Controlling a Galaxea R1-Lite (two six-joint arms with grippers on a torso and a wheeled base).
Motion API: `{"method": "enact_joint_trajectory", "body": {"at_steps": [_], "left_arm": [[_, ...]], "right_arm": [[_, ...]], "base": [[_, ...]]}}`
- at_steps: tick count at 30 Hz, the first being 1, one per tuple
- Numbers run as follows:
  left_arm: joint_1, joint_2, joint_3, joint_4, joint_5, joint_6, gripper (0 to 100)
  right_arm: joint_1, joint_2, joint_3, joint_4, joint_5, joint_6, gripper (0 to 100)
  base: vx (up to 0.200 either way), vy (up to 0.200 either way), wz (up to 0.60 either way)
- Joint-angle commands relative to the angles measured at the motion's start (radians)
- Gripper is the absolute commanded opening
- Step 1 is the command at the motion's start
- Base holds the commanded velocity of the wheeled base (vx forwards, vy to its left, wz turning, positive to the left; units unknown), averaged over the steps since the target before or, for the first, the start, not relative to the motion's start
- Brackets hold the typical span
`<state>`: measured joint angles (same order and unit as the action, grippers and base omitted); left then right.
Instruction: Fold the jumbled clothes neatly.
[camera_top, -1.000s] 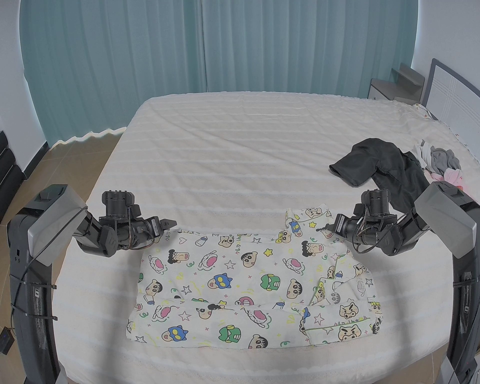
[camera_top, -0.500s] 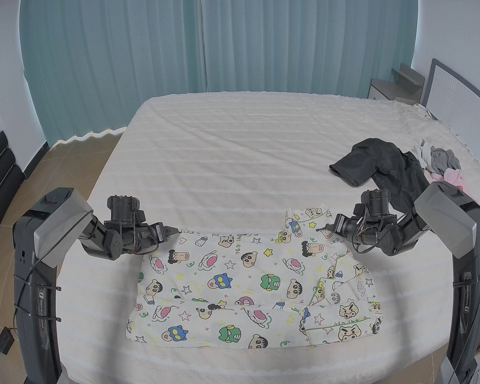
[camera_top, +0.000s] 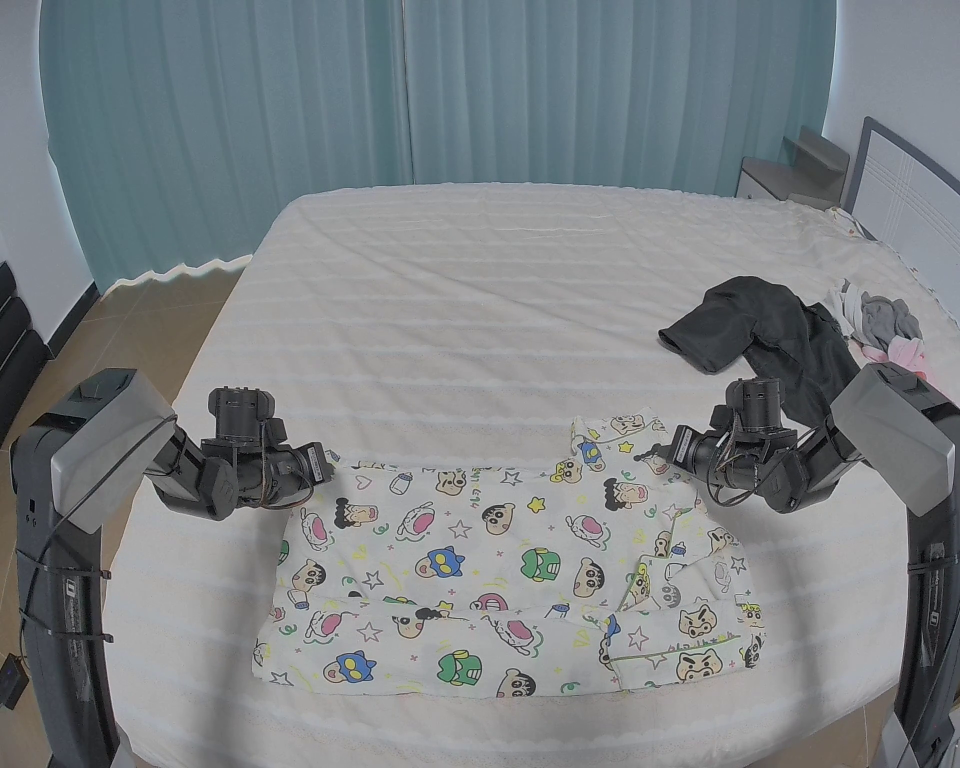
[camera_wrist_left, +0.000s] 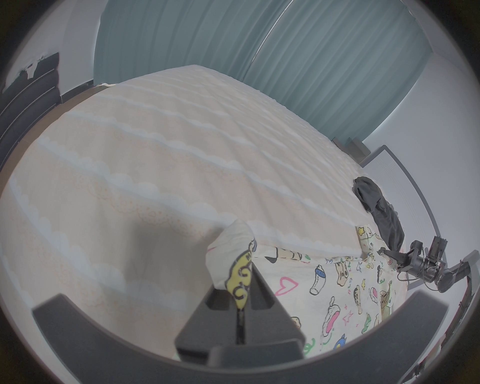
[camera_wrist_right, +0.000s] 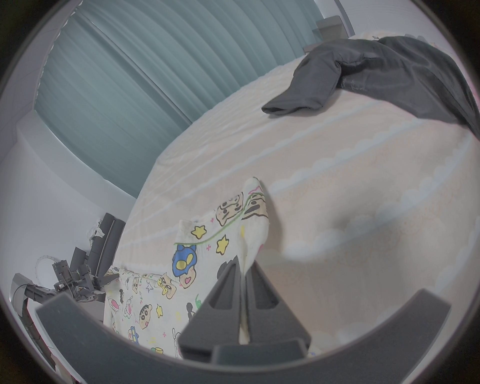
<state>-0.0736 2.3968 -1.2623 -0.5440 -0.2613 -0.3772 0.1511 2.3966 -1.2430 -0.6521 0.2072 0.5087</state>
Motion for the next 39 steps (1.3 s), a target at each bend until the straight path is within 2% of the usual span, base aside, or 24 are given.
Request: {"method": "enact_joint_trajectory", "body": {"at_steps": [1, 7, 17, 24, 28, 30, 33, 39], "left_arm": [[0.000, -0.051, 0.027, -0.004, 0.002, -0.002, 0], [-0.002, -0.077, 0.052, -0.005, 0.027, 0.001, 0], [-0.002, -0.165, 0.130, -0.005, 0.024, 0.001, 0], [0.000, -0.211, 0.166, -0.007, 0.020, 0.012, 0], [0.000, -0.235, 0.195, -0.008, 0.019, 0.043, 0], [0.000, -0.246, 0.225, -0.008, 0.016, 0.115, 0], [-0.002, -0.246, 0.255, -0.024, 0.014, 0.164, 0], [-0.025, -0.228, 0.279, -0.108, 0.019, 0.166, 0]], "right_arm": [[0.001, -0.020, 0.034, -0.038, 0.000, 0.002, 0], [-0.002, -0.037, 0.057, -0.070, 0.001, 0.004, 0], [-0.010, -0.109, 0.117, -0.073, 0.009, 0.004, 0], [-0.028, -0.172, 0.194, -0.073, 0.046, 0.002, 0], [-0.036, -0.205, 0.234, -0.073, 0.086, 0.002, 0], [-0.041, -0.234, 0.267, -0.073, 0.116, 0.001, 0], [-0.041, -0.240, 0.281, -0.073, 0.138, -0.004, 0], [-0.027, -0.185, 0.241, -0.069, 0.143, -0.003, 0]], "base": [[0.000, 0.000, 0.00], [0.000, 0.000, 0.00], [0.000, 0.000, 0.00], [0.000, 0.000, 0.00], [0.000, 0.000, 0.00], [0.000, 0.000, 0.00], [0.000, 0.000, 0.00], [0.000, 0.000, 0.00]]}}
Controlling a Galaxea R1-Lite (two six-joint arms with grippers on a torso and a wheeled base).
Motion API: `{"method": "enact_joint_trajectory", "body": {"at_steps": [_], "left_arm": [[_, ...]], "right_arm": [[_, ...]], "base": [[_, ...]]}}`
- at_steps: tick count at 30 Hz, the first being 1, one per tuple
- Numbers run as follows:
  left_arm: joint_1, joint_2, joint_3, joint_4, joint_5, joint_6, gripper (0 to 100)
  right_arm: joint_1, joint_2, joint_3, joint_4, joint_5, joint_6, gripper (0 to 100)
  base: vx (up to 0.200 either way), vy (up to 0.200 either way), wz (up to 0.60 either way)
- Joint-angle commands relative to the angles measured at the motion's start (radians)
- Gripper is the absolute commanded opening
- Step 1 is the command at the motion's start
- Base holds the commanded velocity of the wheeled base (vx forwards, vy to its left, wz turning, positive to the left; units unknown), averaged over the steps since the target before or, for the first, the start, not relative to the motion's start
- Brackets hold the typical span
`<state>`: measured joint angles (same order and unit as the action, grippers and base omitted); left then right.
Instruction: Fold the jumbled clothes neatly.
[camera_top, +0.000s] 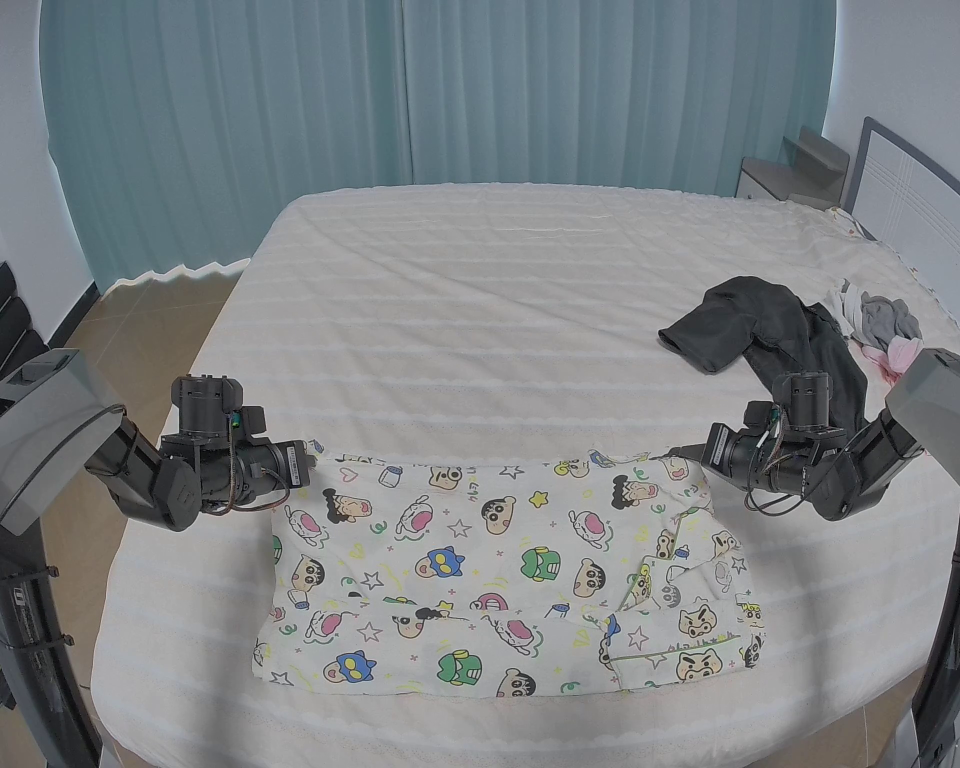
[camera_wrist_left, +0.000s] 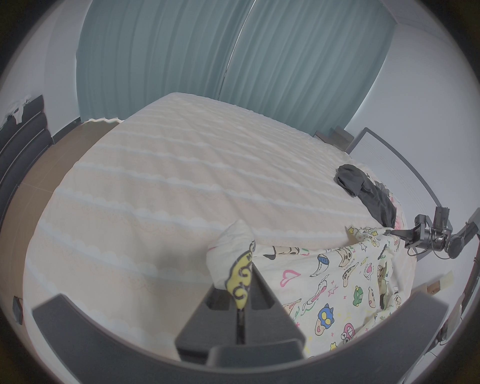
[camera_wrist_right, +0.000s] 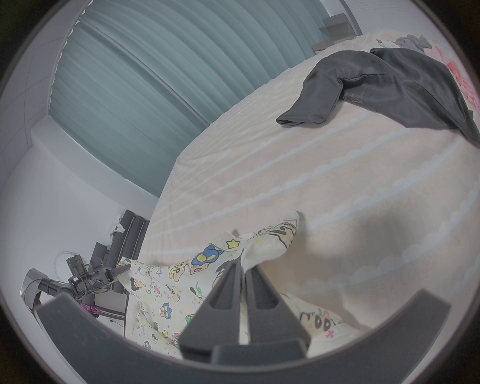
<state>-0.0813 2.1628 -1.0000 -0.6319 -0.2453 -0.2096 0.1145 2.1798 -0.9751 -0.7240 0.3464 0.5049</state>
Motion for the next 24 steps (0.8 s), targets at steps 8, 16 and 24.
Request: {"method": "enact_joint_trajectory", "body": {"at_steps": [8, 16, 24], "left_arm": [[-0.026, 0.034, 0.001, -0.029, 0.006, -0.004, 0], [-0.023, 0.068, 0.000, -0.063, 0.009, -0.004, 0], [-0.023, 0.072, 0.004, -0.065, 0.009, -0.007, 0]], "right_arm": [[0.025, 0.129, -0.108, 0.014, 0.003, 0.001, 100], [0.042, 0.164, -0.142, 0.063, 0.010, -0.003, 100], [0.074, 0.201, -0.175, 0.086, 0.017, -0.005, 100]], "base": [[0.000, 0.000, 0.00], [0.000, 0.000, 0.00], [0.000, 0.000, 0.00]]}}
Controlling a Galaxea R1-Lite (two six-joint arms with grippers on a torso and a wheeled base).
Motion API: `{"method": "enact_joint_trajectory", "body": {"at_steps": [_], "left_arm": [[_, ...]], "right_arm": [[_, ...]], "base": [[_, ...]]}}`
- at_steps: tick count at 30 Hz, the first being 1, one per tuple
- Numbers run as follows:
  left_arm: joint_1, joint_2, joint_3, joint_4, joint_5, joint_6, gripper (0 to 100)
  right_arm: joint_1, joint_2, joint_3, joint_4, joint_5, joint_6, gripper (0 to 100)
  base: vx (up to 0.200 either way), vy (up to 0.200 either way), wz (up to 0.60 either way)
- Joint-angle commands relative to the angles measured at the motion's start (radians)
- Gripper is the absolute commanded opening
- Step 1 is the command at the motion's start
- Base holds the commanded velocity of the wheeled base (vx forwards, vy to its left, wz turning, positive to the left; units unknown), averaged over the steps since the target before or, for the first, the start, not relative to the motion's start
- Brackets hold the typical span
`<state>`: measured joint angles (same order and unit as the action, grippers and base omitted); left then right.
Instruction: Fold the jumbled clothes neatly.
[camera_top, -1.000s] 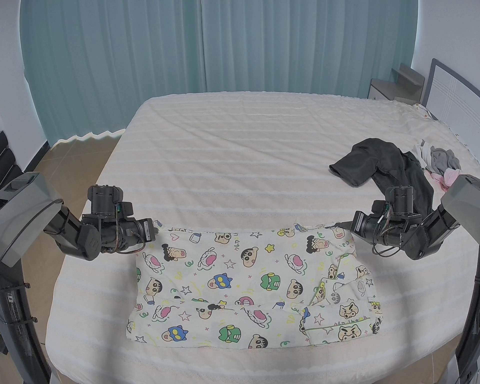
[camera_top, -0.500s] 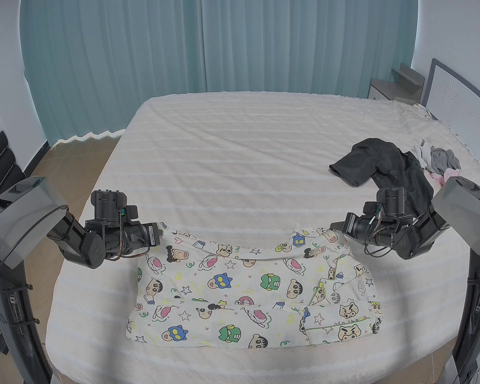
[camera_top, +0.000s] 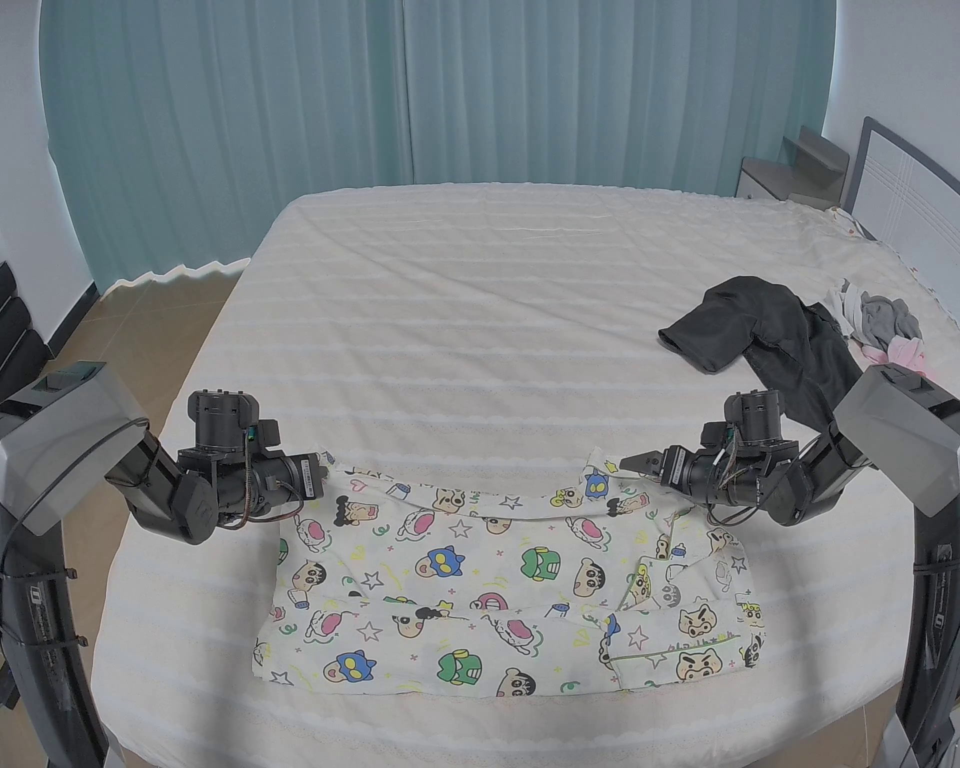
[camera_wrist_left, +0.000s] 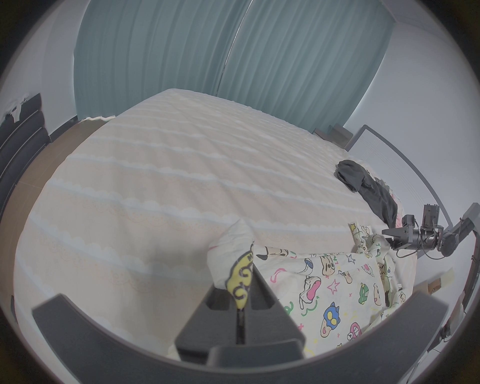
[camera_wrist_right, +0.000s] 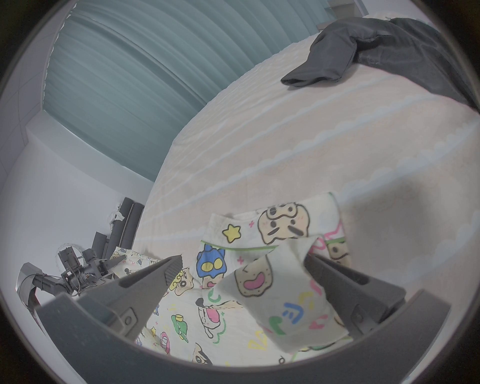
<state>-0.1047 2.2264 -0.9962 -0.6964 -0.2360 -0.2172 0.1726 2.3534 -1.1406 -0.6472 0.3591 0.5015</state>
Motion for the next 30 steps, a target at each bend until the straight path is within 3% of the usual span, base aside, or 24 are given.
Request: {"method": "enact_joint_trajectory", "body": {"at_steps": [1, 3, 4, 18, 22, 30], "left_arm": [[0.000, 0.009, 0.001, 0.000, 0.000, 0.001, 0], [0.000, 0.009, 0.001, 0.000, 0.000, 0.001, 0], [0.000, 0.007, 0.001, 0.000, 0.001, 0.001, 0], [-0.001, -0.004, 0.013, -0.045, 0.007, 0.006, 0], [-0.004, -0.007, 0.047, -0.103, 0.069, 0.009, 0], [-0.004, -0.036, 0.059, -0.130, 0.078, -0.002, 0]], "right_arm": [[0.021, 0.030, -0.014, 0.014, 0.006, -0.001, 100], [0.021, 0.030, -0.022, 0.032, 0.006, -0.003, 100], [0.019, 0.027, -0.024, 0.038, 0.006, -0.003, 0], [-0.019, -0.045, 0.036, 0.023, 0.003, -0.020, 0], [-0.033, -0.086, 0.078, 0.021, 0.004, -0.021, 0], [-0.044, -0.109, 0.176, -0.130, 0.007, -0.017, 0]], "base": [[0.000, 0.000, 0.00], [0.000, 0.000, 0.00], [0.000, 0.000, 0.00], [0.000, 0.000, 0.00], [0.000, 0.000, 0.00], [0.000, 0.000, 0.00]]}}
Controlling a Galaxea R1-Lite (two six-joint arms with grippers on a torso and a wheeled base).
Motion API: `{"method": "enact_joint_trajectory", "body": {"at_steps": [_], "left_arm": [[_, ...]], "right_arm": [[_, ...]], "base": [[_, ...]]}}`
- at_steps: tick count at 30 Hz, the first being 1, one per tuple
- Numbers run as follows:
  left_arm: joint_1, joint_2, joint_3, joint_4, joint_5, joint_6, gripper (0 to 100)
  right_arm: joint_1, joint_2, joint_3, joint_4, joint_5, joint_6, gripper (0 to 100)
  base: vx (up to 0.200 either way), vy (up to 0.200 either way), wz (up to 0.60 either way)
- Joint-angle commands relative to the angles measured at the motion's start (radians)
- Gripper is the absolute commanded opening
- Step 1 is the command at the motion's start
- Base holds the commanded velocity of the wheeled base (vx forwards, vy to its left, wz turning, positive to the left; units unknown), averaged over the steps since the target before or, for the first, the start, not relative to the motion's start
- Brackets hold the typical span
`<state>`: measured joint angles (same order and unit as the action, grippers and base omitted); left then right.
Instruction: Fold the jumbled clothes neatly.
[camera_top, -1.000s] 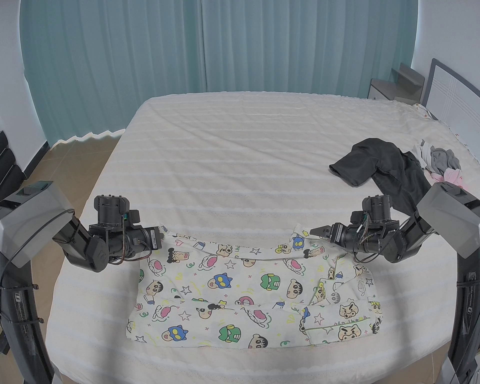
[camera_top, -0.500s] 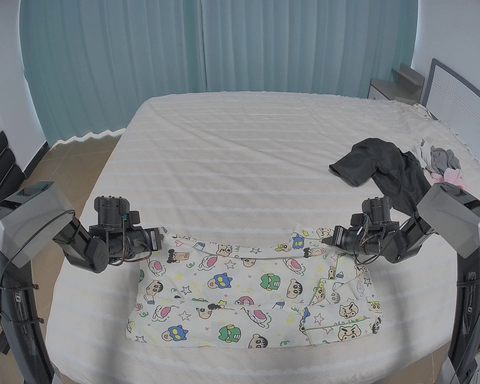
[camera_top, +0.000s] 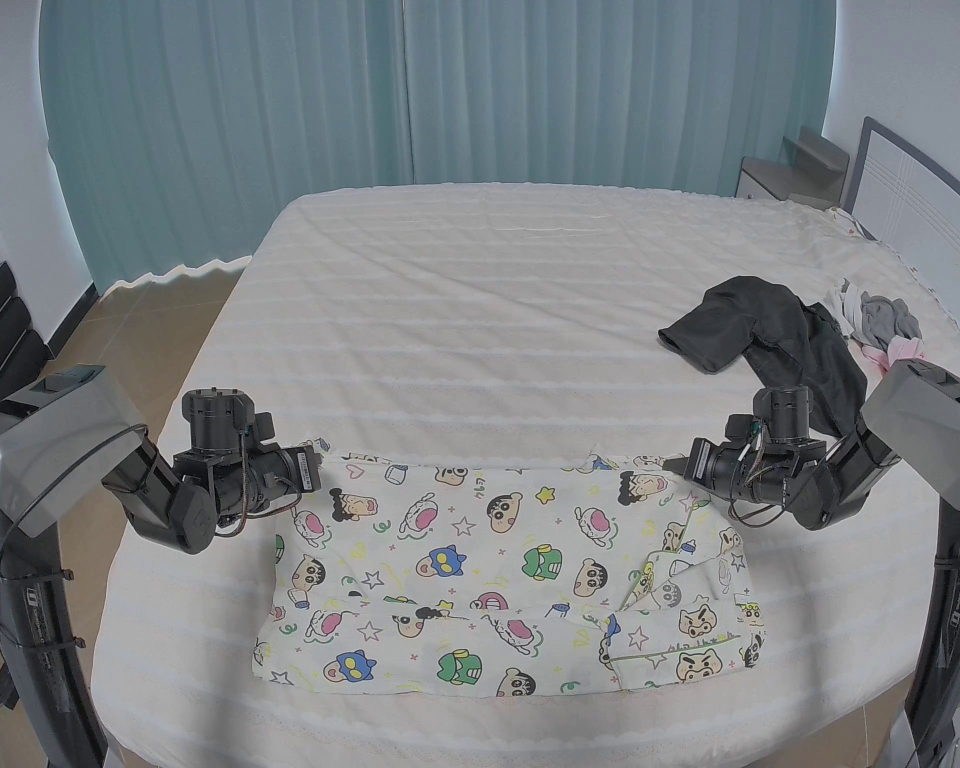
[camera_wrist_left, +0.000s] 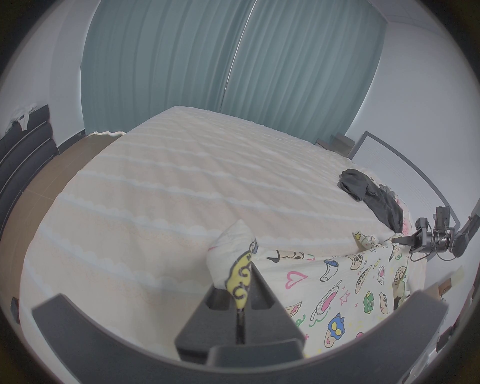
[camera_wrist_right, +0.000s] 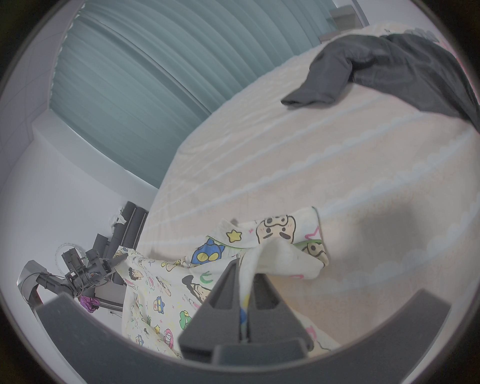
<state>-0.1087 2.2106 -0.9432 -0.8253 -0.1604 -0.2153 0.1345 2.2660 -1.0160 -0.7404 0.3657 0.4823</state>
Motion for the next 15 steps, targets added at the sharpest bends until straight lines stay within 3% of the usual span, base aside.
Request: {"method": "enact_joint_trajectory", "body": {"at_steps": [1, 8, 10, 15], "left_arm": [[-0.002, -0.026, 0.021, -0.003, 0.002, -0.004, 0], [-0.002, -0.063, 0.066, 0.003, -0.005, 0.001, 0], [0.000, -0.075, 0.069, 0.005, -0.005, 0.001, 0], [-0.002, -0.104, 0.127, -0.003, -0.008, 0.004, 0]], "right_arm": [[-0.006, -0.023, 0.074, -0.070, 0.001, 0.001, 0], [-0.009, -0.045, 0.128, -0.080, 0.004, -0.014, 0], [-0.021, -0.057, 0.166, -0.086, 0.005, -0.082, 0], [-0.024, -0.095, 0.243, -0.096, 0.004, -0.149, 0]], "base": [[0.000, 0.000, 0.00], [0.000, 0.000, 0.00], [0.000, 0.000, 0.00], [0.000, 0.000, 0.00]]}}
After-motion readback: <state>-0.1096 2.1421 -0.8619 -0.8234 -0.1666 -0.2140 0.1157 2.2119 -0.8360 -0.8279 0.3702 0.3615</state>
